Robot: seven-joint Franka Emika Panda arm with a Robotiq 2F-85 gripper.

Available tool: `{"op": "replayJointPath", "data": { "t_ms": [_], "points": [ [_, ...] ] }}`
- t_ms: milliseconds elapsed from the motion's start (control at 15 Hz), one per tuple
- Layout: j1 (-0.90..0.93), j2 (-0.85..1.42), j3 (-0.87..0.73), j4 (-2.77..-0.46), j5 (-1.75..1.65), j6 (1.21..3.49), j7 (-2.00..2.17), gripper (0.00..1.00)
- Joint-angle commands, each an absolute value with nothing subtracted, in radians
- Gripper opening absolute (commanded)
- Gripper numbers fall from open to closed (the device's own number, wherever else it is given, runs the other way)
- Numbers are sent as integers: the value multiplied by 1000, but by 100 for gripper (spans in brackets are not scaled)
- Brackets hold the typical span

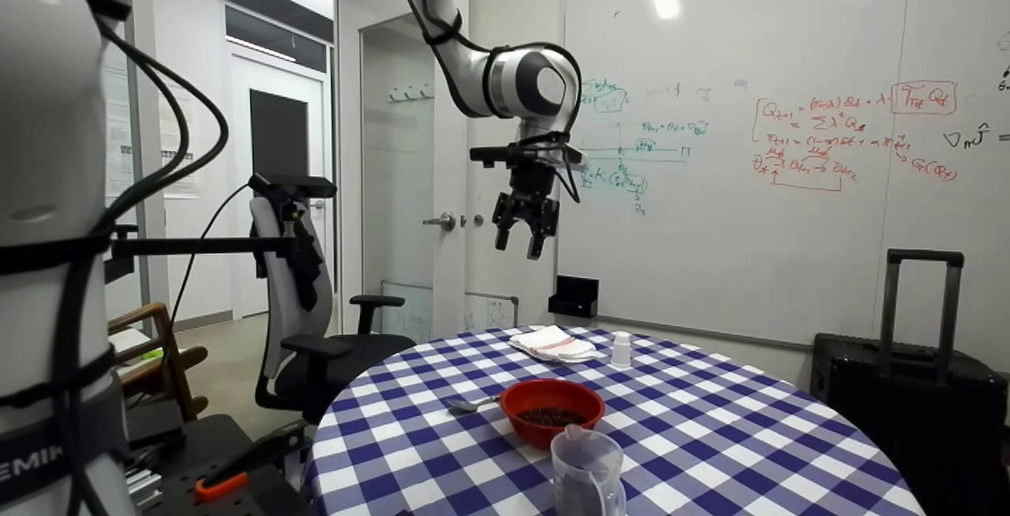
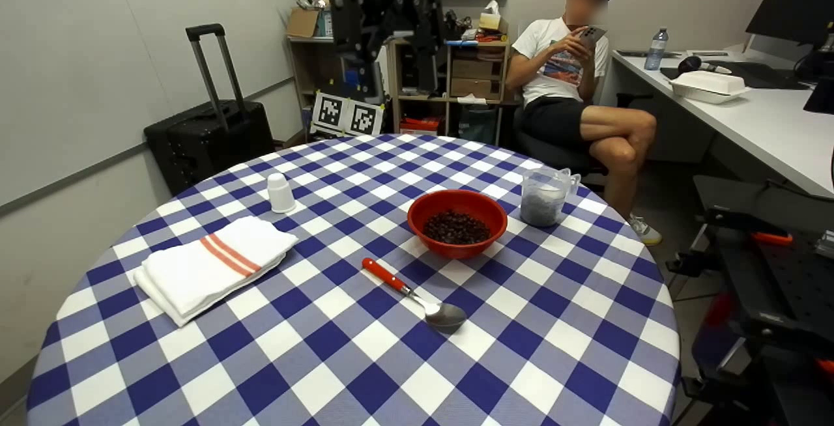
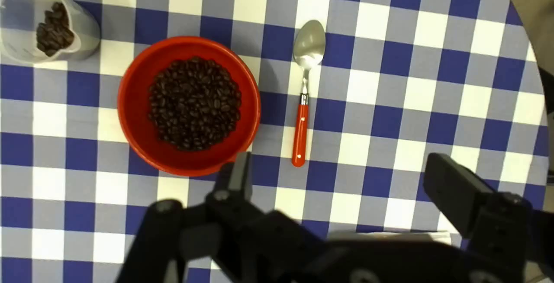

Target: Use the spoon to scoop up contents from the bowl and put them inside the jug

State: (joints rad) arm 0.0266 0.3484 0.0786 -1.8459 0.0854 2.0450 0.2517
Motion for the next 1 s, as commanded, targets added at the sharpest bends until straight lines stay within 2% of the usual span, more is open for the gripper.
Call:
{"op": "replayJointPath", "data": {
  "t_ms": [0, 533, 933],
  "points": [
    [74, 532, 56, -1636, 85, 1990, 315, 100],
    [160, 789, -3, -1476, 71, 2039, 487, 100],
    [141, 868, -53, -1429, 74, 2114, 490, 100]
  ]
}}
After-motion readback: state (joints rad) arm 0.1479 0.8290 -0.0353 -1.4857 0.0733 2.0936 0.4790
